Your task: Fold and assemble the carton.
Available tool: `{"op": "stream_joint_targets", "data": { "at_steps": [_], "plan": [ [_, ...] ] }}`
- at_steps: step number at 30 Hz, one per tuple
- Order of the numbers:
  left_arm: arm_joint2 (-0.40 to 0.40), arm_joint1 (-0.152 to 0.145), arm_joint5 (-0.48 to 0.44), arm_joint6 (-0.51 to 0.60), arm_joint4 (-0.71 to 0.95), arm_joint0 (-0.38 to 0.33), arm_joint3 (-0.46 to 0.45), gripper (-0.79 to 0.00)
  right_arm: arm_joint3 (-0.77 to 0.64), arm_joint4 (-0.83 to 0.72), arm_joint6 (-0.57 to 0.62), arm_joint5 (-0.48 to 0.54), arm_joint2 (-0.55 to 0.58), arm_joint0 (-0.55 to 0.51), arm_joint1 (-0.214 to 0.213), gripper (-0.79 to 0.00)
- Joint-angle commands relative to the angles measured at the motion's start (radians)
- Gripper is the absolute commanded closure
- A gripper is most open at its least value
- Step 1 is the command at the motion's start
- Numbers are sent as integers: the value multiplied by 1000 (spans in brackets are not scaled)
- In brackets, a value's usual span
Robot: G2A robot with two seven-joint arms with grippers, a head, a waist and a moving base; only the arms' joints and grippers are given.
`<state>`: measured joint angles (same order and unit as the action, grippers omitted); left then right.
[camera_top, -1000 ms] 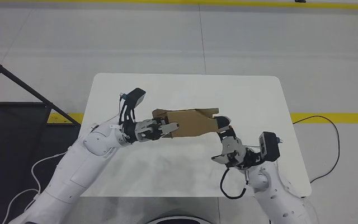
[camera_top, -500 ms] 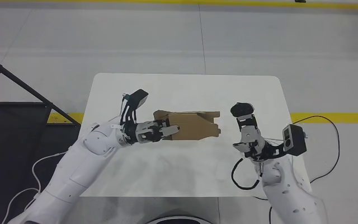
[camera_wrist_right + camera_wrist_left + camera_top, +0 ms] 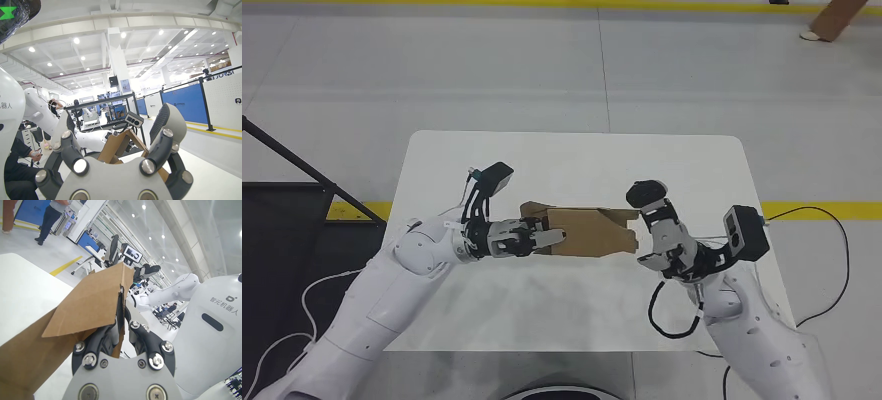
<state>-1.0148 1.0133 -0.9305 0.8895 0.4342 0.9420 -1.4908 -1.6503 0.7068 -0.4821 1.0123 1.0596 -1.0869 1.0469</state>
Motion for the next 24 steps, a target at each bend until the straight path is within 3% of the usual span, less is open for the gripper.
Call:
{"op": "stream_joint_targets", "data": {
  "at_steps": [1,24],
  "plan": [
    [0,-1,0,0,-1,0,1,0,-4,-4,4,0,-15,3,-9,-785],
    [-2,-1,-8,-8,-2,0,3,0,-2,42,-83,0,-149,44,-97,-785]
  ]
}}
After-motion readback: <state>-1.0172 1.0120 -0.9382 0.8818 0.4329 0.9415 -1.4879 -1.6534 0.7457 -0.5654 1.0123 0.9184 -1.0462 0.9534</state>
